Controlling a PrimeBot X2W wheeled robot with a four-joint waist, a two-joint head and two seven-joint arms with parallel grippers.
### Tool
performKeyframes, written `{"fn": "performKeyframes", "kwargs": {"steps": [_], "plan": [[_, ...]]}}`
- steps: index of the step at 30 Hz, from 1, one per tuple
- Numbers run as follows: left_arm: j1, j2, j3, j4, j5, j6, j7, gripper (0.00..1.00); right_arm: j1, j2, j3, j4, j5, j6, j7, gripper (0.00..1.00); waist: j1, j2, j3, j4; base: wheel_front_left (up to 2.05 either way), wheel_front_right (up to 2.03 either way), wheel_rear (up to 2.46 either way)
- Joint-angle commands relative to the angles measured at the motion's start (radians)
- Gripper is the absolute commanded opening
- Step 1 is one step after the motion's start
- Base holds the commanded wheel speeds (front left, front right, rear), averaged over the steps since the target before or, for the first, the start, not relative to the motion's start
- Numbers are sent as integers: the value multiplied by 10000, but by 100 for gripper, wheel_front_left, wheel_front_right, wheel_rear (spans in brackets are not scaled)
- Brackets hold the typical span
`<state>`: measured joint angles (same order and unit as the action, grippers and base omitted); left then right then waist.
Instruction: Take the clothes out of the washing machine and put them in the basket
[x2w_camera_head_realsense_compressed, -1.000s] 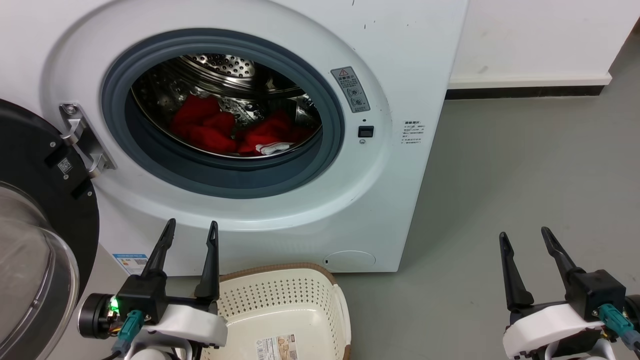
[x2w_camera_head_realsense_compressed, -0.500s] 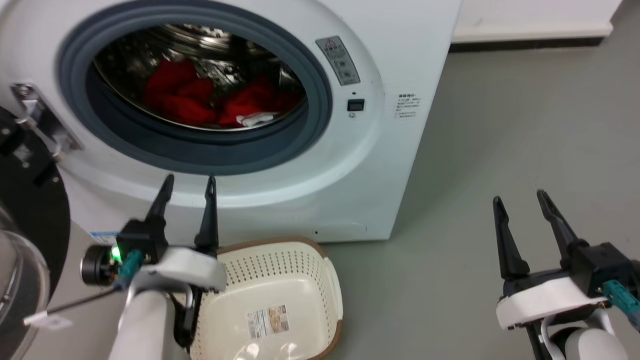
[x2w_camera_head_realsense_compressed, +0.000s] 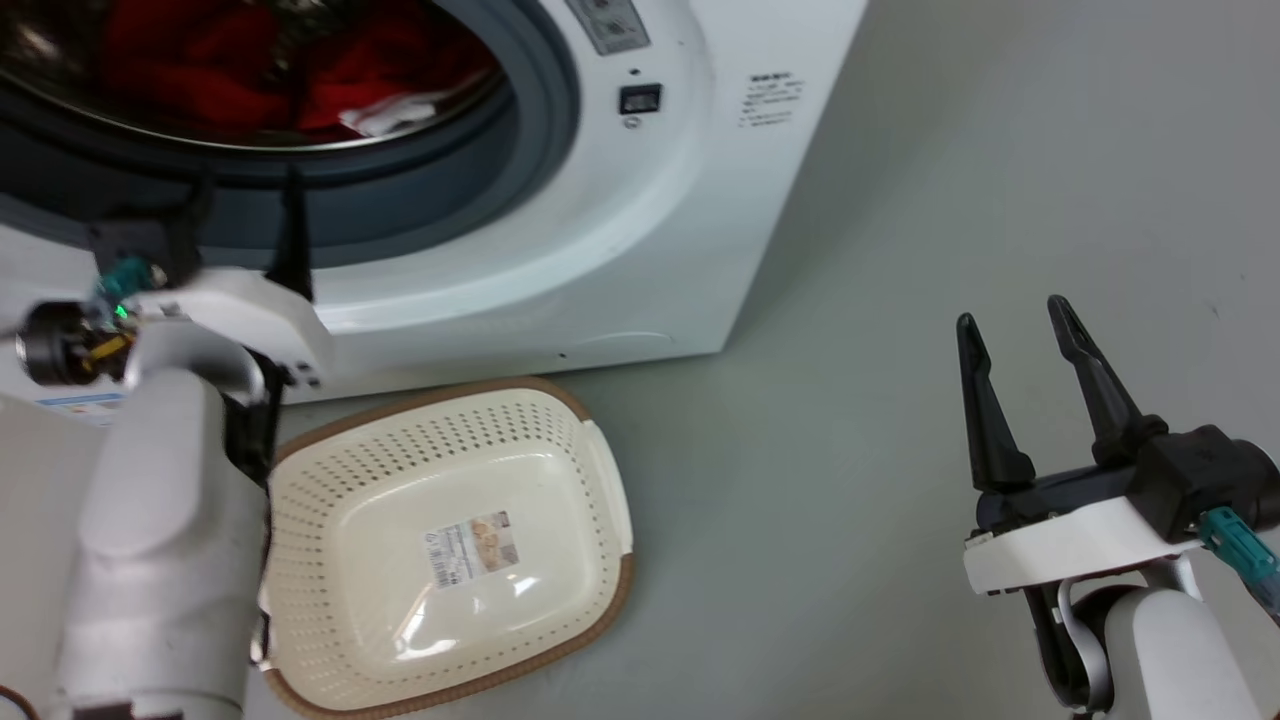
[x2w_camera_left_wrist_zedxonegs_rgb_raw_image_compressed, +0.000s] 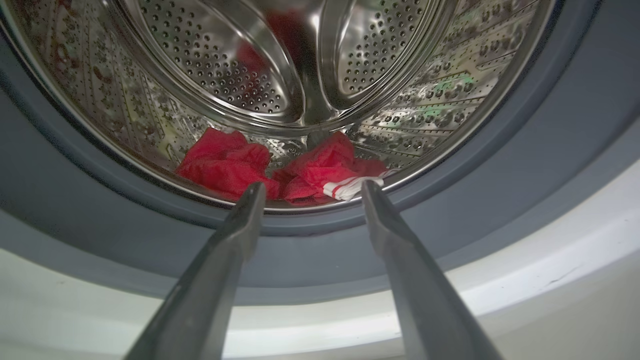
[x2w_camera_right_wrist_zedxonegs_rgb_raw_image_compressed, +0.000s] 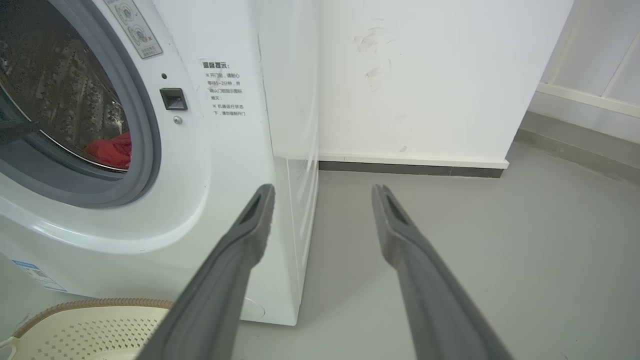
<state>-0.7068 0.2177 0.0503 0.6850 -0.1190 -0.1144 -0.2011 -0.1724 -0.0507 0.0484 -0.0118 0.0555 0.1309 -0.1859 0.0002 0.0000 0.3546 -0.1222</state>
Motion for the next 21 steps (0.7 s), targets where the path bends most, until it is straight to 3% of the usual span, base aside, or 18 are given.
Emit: {"fn": "performKeyframes", "kwargs": {"steps": [1,12,21], "plan": [[-515,182,11,424,-73,-43,179,100,-224,9,69,109,115,-3,-124,100,-2,0,477,-484,0,0,0],[-3029,964,-58,3111,-317,-88,1470,100,-402,12,415,712,568,-3,-534,100,-2,0,881,-990,0,0,0],[-5020,924,-609,4184,-301,-132,2236,100,-487,9,1017,730,578,-3,-592,100,-2,0,1665,-785,0,0,0]]}}
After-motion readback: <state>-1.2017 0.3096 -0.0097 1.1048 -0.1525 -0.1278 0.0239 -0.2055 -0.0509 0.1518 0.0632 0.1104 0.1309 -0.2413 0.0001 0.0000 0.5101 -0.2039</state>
